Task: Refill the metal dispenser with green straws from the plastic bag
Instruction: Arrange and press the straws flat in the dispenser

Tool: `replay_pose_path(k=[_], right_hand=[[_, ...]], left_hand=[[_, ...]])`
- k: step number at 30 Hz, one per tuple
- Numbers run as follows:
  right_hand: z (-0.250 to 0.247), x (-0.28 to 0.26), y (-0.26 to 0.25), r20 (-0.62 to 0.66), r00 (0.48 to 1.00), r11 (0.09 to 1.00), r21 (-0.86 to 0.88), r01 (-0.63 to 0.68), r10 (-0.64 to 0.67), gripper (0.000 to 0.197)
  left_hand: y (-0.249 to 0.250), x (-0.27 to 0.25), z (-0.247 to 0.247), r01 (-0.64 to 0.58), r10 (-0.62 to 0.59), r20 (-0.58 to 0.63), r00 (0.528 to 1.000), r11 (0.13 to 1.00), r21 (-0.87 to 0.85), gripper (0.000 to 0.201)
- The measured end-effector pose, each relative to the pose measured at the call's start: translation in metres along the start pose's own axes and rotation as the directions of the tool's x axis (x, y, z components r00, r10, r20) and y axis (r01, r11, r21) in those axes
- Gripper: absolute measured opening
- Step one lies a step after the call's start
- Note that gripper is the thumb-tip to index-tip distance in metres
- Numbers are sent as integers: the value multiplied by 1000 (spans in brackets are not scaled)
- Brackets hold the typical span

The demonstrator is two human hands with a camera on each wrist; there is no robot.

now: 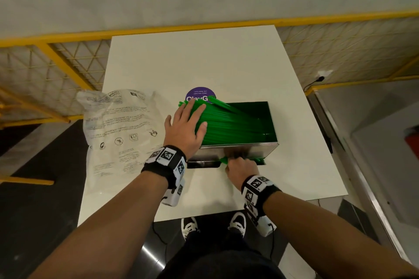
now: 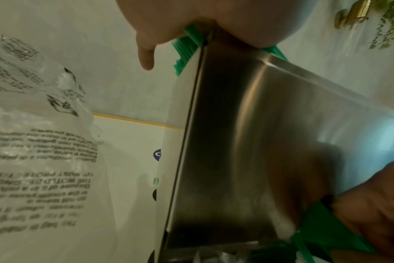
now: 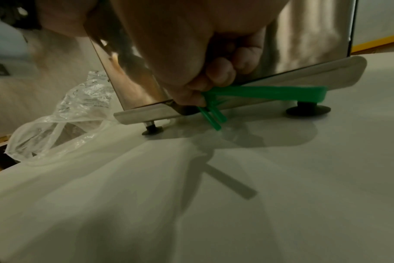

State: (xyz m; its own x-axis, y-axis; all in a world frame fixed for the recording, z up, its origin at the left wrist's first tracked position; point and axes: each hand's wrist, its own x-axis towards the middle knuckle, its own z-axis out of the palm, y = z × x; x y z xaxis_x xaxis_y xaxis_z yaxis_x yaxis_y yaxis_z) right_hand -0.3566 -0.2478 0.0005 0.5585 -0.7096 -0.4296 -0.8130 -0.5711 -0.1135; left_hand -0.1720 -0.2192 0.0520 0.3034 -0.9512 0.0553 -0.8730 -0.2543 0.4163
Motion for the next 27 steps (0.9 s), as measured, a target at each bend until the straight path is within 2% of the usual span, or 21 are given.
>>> replay_pose_path(k=[6, 14, 27], right_hand=[[1, -4, 2, 14, 1000, 1000, 3, -28, 28, 27], [-7, -7, -2, 42, 986, 971, 172, -164, 159, 24], [-17, -11, 19, 116, 990, 996, 36, -86, 81, 23]], left_hand=[[2, -8, 9, -33, 34, -75, 997, 999, 17, 55], [3, -10, 11, -30, 32, -98, 995, 999, 24, 53], [2, -11, 12, -32, 35, -92, 995, 999, 33, 54]])
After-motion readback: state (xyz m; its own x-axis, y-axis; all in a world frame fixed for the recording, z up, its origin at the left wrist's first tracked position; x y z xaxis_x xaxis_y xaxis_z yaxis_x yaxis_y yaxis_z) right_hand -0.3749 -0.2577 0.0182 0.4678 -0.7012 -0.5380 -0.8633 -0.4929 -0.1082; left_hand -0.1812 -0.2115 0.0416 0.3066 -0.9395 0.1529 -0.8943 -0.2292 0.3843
